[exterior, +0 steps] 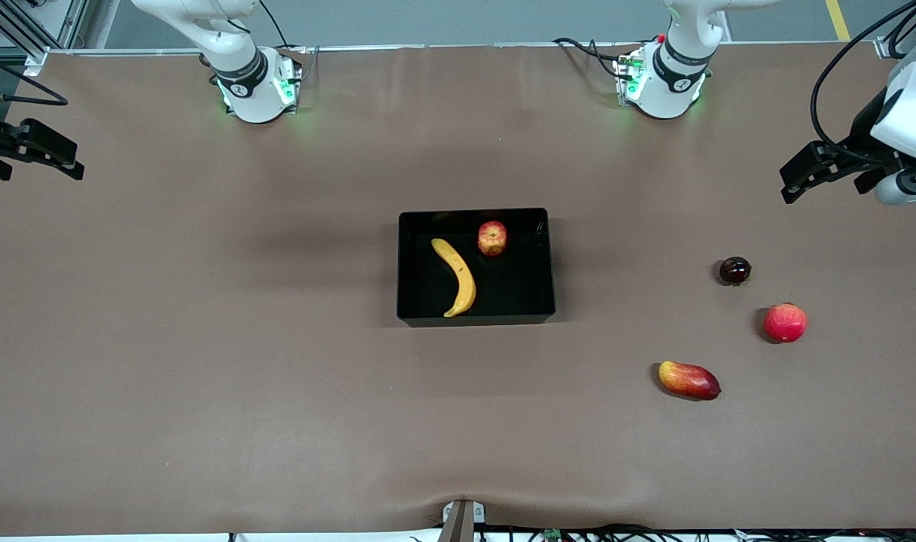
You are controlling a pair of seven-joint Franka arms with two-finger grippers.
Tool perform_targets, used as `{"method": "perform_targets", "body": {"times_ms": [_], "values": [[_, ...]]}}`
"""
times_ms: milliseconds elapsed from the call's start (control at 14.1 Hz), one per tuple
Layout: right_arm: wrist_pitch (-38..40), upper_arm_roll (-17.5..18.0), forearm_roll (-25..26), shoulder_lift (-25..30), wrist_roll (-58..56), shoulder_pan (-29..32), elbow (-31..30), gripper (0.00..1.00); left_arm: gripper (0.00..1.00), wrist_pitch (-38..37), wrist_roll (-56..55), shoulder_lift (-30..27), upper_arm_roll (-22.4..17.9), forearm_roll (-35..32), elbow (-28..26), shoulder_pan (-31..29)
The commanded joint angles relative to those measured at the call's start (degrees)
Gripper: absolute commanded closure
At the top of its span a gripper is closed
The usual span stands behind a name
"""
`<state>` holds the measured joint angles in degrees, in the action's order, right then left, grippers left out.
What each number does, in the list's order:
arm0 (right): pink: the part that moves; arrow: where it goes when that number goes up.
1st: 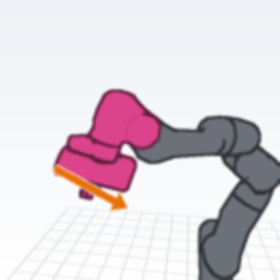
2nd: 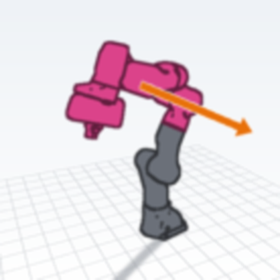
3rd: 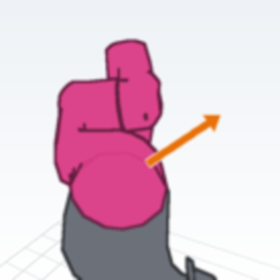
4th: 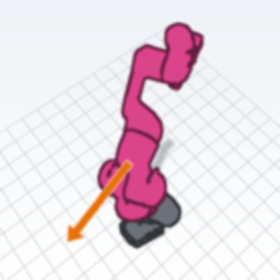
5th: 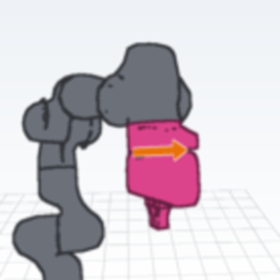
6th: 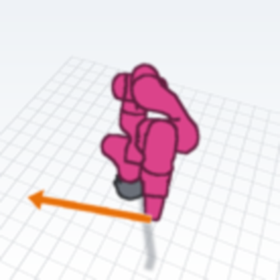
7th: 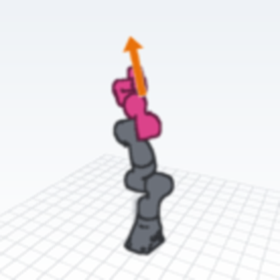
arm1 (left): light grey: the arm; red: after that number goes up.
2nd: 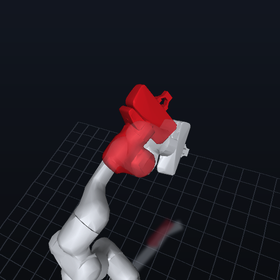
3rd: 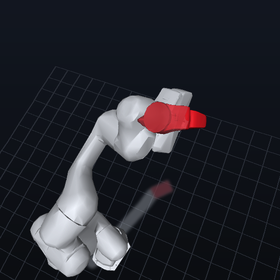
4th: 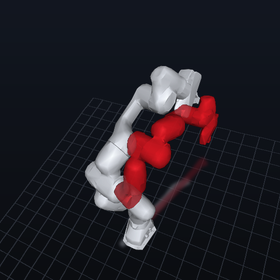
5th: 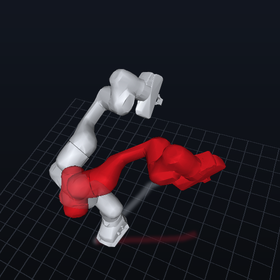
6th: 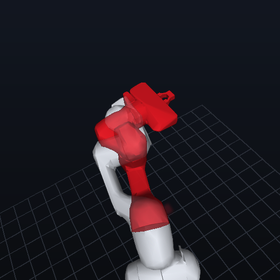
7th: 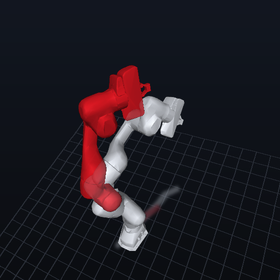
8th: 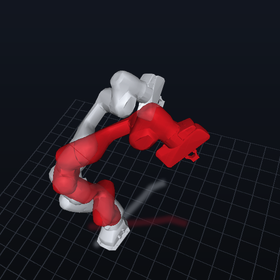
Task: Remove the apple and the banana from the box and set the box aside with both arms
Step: 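Reach the left gripper into the black tray toward the small apple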
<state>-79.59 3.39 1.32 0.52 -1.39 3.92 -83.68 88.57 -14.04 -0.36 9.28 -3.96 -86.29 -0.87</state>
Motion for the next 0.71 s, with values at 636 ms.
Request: {"method": "perform_targets", "body": {"times_ms": [636], "values": [[0.1,0.2,-0.1,0.5,-0.5,0.5,-0.2,0.0,0.0,3.4,-12.3,10.7,1.5,2.1,-0.4,13.6]]}}
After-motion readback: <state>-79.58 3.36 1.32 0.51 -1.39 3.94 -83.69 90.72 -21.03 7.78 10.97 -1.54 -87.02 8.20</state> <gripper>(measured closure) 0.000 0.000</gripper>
